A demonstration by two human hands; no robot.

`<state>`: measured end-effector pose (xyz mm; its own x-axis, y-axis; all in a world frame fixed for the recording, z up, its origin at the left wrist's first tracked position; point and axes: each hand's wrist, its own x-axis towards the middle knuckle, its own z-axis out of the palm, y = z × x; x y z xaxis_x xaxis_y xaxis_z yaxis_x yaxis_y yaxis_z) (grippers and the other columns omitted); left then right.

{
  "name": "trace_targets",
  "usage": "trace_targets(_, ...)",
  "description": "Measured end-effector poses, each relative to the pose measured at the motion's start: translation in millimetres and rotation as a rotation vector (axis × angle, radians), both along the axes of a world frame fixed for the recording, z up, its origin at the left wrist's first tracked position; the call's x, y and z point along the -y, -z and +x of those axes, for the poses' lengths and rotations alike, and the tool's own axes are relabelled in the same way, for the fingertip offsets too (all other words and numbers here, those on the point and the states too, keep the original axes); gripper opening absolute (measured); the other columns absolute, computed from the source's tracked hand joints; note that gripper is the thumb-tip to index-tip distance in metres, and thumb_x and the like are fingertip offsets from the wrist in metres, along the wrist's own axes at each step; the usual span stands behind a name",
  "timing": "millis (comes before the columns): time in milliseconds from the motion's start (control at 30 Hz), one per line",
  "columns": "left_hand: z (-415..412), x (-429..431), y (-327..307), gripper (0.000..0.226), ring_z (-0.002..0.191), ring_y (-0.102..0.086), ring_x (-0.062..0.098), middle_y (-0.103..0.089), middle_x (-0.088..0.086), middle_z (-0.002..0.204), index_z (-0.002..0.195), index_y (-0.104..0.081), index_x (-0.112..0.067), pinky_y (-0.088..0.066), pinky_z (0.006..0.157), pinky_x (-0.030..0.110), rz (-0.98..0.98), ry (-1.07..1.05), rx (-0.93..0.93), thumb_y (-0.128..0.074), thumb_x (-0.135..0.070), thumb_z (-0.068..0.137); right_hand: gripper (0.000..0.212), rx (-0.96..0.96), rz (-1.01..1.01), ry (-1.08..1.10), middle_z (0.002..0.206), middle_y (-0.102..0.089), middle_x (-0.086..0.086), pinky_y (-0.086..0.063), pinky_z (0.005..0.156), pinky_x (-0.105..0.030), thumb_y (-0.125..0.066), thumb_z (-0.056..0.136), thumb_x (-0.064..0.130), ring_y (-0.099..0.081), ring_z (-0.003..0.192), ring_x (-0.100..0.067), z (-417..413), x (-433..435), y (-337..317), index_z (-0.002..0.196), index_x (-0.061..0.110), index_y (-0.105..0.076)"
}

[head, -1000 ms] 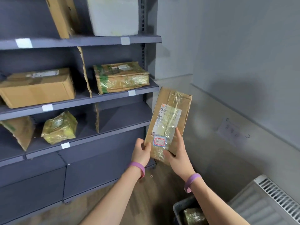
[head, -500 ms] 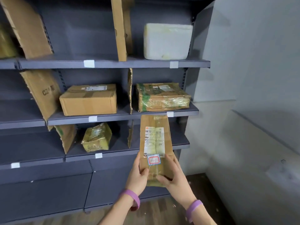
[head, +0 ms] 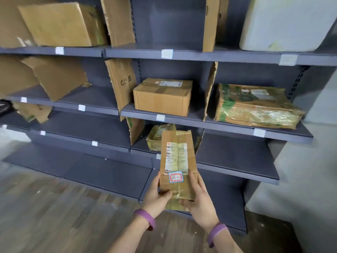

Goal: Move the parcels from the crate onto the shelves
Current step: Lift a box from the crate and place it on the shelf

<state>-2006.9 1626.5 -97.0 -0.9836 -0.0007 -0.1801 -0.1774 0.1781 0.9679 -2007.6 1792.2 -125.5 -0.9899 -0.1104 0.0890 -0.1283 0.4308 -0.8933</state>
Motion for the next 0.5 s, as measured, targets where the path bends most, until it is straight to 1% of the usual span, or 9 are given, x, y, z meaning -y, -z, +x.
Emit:
trace_targets(100,-2,32,2,0.066,0.111,-0.06,0.007,-0.063,-0.011,0.12,0.139,-0.04,-0.026,-0.045,0.102,0.033,0.006,-0.096,-0.013,-0.061,0.005,0.084,0.101,0.033,-0.007,-0.089,0.155,-0.015,0.019,-0.032,0.096,0.0,-0.073,0.076,-0.004,-0.024,0.124,0.03,-17,34,4,0.153,0.027,-0.016)
trace_targets(167,-4,57,4,0.066,0.113,-0.058,0.008,-0.061,-0.009,0.124,0.137,-0.039,-0.027,-0.045,0.101,0.029,0.005,-0.145,-0.005,-0.061,0.004,0.084,0.101,0.039,-0.012,-0.148,0.154,-0.017,0.019,-0.031,0.093,0.003,-0.069,0.075,-0.01,-0.024,0.123,0.031,-29,60,4,0.151,0.03,-0.016)
trace_targets(267,-9,99,7,0.067,0.108,-0.058,-0.001,-0.061,-0.013,0.12,0.135,-0.038,-0.031,-0.047,0.092,0.015,0.024,-0.194,-0.012,-0.061,0.005,0.084,0.102,0.047,-0.014,-0.203,0.152,-0.014,0.025,-0.031,0.09,0.005,-0.068,0.075,-0.01,-0.024,0.124,0.03,-44,102,5,0.15,0.033,-0.015)
trace_targets(333,-15,130,5,0.067,0.104,-0.056,-0.008,-0.059,-0.018,0.116,0.131,-0.038,-0.033,-0.046,0.087,0.01,0.028,-0.224,-0.029,-0.062,0.006,0.083,0.103,0.046,-0.014,-0.226,0.152,-0.013,0.027,-0.036,0.094,-0.001,-0.069,0.075,-0.008,-0.028,0.13,0.021,-55,133,5,0.149,0.037,-0.014)
trace_targets(367,-20,146,4,0.067,0.105,-0.056,-0.008,-0.059,-0.018,0.116,0.129,-0.039,-0.035,-0.045,0.088,0.01,0.028,-0.226,-0.04,-0.063,0.007,0.082,0.103,0.039,-0.005,-0.239,0.153,-0.013,0.025,-0.037,0.099,-0.006,-0.07,0.076,-0.006,-0.029,0.132,0.015,-61,151,5,0.15,0.037,-0.014)
trace_targets(433,-30,182,0,0.065,0.106,-0.057,-0.006,-0.06,-0.019,0.115,0.123,-0.043,-0.038,-0.045,0.09,0.013,0.028,-0.221,-0.074,-0.064,0.007,0.08,0.101,0.022,0.008,-0.269,0.156,-0.015,0.02,-0.037,0.108,-0.016,-0.072,0.076,-0.001,-0.031,0.136,0.008,-75,190,2,0.153,0.032,-0.015)
trace_targets(500,-39,225,-3,0.066,0.102,-0.057,-0.012,-0.06,-0.022,0.113,0.122,-0.044,-0.039,-0.045,0.087,0.011,0.046,-0.239,-0.096,-0.064,0.008,0.079,0.099,0.014,-0.008,-0.306,0.157,-0.017,0.014,-0.036,0.111,-0.02,-0.073,0.076,0.0,-0.03,0.141,0.0,-88,235,-1,0.154,0.027,-0.017)
